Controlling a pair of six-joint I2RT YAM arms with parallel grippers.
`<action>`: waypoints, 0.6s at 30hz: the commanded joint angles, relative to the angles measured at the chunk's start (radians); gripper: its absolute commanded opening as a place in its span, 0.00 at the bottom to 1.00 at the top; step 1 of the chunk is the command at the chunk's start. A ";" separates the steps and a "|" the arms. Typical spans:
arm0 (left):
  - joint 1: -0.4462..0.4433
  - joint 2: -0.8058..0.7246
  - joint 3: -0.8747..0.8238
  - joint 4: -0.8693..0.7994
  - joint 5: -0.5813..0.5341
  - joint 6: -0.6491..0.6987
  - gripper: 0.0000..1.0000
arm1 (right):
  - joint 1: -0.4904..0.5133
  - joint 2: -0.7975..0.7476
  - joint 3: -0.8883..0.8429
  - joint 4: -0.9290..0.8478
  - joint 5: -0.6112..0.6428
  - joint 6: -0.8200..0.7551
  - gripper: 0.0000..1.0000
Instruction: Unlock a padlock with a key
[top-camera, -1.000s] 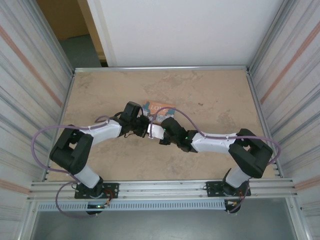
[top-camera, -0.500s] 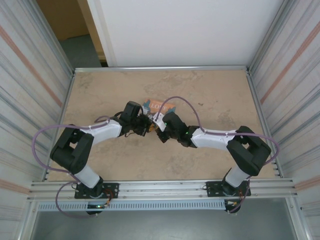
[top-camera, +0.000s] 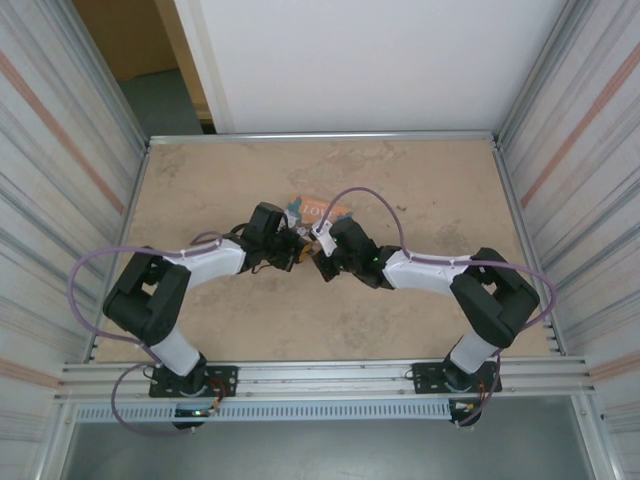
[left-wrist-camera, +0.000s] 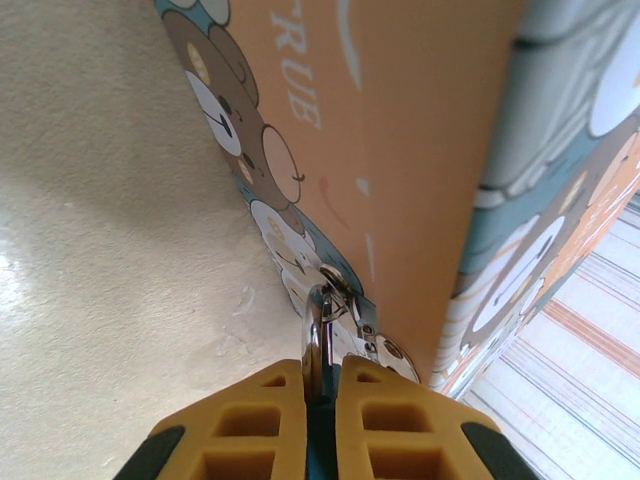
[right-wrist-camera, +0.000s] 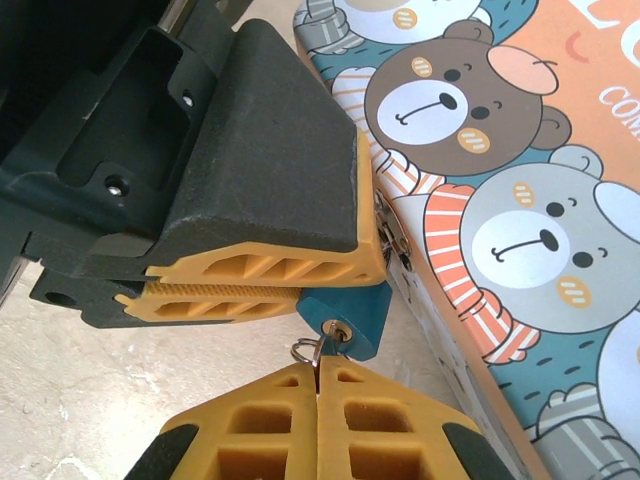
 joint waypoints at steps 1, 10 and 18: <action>-0.085 0.010 0.045 0.021 0.141 -0.022 0.00 | -0.056 0.022 -0.019 -0.002 0.032 0.054 0.00; -0.170 0.094 0.119 0.032 0.083 -0.056 0.00 | -0.155 -0.029 -0.109 -0.018 -0.027 0.132 0.00; -0.182 0.103 0.167 -0.062 -0.010 -0.002 0.19 | -0.202 -0.075 -0.192 0.033 -0.075 0.168 0.00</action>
